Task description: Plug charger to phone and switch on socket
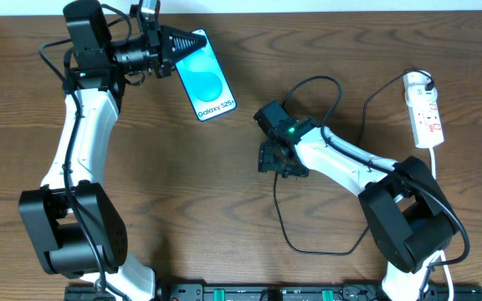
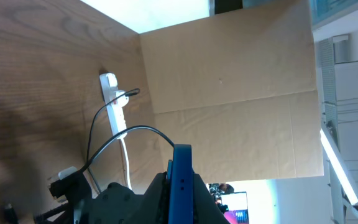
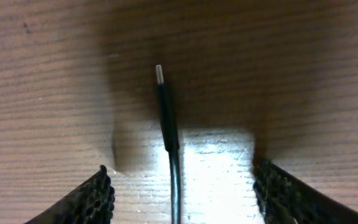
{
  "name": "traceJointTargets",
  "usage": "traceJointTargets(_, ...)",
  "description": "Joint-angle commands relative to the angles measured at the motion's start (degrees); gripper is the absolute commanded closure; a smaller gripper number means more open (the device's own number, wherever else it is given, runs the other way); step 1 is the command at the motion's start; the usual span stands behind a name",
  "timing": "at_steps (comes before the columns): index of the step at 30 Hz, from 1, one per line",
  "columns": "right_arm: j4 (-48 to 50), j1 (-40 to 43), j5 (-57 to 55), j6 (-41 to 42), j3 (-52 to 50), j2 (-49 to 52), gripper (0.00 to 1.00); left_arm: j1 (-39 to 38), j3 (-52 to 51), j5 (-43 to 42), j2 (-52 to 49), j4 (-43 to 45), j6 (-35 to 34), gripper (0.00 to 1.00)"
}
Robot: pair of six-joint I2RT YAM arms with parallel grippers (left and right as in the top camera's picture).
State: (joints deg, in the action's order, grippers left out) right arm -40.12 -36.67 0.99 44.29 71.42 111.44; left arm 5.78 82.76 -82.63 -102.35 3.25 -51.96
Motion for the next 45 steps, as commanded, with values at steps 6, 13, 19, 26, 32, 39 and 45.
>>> traceJointTargets(6, 0.6, -0.1, -4.7, -0.1, 0.4, 1.4, 0.38, 0.0, 0.2, -1.8, -0.2, 0.3, 1.4, 0.93)
traceJointTargets(13, 0.5, -0.1, -4.7, -1.7, 1.7, 2.1, 0.40, 0.0, 0.2, -1.8, -0.2, 0.3, 1.4, 0.93)
traceJointTargets(19, 0.3, -0.1, -4.8, -2.0, 2.6, 2.1, 0.51, 0.0, 0.2, -1.6, -0.2, 0.3, 1.4, 0.92)
traceJointTargets(26, -1.4, -0.2, -4.7, -1.9, 2.6, 2.1, 0.99, 0.0, 0.2, -1.3, -0.2, 0.3, 1.4, 0.93)
traceJointTargets(32, -1.4, -0.2, -2.8, -1.7, 2.6, 2.1, 0.99, 0.0, 0.2, -1.3, -0.2, 0.3, 1.4, 0.93)
traceJointTargets(39, 7.2, 0.6, 24.3, -16.3, 2.6, 2.1, 0.99, 0.0, 0.2, -1.8, -0.2, 0.3, 1.3, 0.93)
traceJointTargets(45, 16.4, 0.6, 48.9, -26.2, 2.6, 2.1, 0.99, 0.2, 0.2, -5.8, -0.2, 1.0, 1.4, 0.93)
